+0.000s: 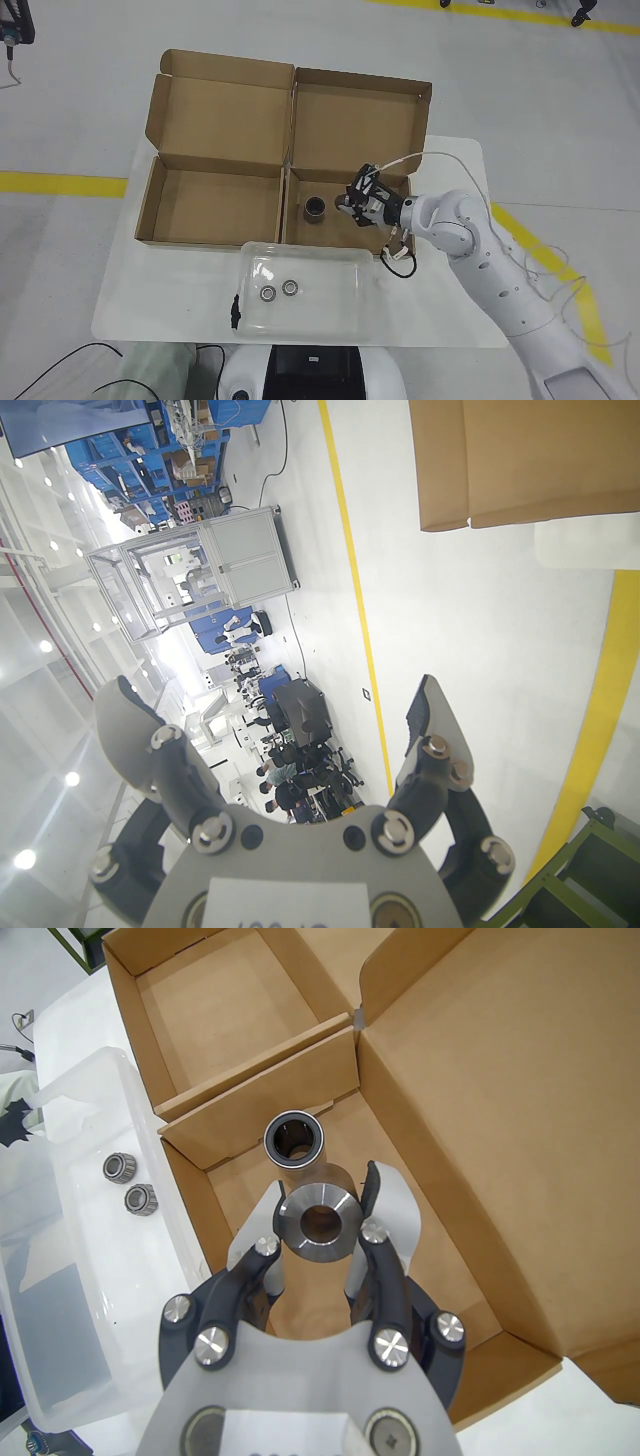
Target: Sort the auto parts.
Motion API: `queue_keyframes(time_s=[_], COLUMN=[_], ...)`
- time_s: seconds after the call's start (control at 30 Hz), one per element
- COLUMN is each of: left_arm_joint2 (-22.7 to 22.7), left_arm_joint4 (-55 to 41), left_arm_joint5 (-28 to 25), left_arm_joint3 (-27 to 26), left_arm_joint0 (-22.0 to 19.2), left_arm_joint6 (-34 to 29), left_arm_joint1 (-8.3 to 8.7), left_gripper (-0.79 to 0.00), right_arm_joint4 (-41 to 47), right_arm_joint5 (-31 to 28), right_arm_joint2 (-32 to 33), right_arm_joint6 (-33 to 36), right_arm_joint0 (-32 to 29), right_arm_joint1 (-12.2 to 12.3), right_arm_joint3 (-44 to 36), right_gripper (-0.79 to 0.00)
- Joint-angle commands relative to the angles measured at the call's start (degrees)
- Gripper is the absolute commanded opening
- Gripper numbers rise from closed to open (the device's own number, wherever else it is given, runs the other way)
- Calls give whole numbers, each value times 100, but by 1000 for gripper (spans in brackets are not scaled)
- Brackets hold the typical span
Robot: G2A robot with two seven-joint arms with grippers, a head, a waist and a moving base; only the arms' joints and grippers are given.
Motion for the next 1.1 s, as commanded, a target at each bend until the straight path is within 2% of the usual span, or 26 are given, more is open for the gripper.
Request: queue_keyframes(time_s=[0.0,0.23,0.43,0.47,0.5,0.6,0.63,0.83,1.07], left_arm_joint2=[0,0,0,0,0,0,0,0,0], left_arm_joint4=[0,0,0,0,0,0,0,0,0], left_arm_joint5=[0,0,0,0,0,0,0,0,0], left_arm_joint3=[0,0,0,0,0,0,0,0,0], left_arm_joint0=[0,0,0,0,0,0,0,0,0], left_arm_joint6=[0,0,0,0,0,0,0,0,0], left_arm_joint1=[0,0,0,0,0,0,0,0,0], left_gripper=[0,0,0,0,0,0,0,0,0], right_arm_joint4=[-107,-543,-557,-551,-549,-541,-541,-500,-454], right_arm_joint5=[194,754,1145,1151,1161,1179,1185,1203,826], right_arm_joint2=[-137,-760,-1054,-1078,-1094,-1136,-1145,-1174,-895], right_arm_joint6=[172,591,862,870,888,949,966,948,464], right_arm_joint0=[66,393,579,598,617,657,667,715,559], right_arm_joint1=[-35,-230,-379,-394,-407,-441,-450,-505,-435], right_arm_joint3=[18,225,431,458,489,572,602,771,620], right_gripper=[-785,-785,-785,-748,-637,-434,-419,-437,-409])
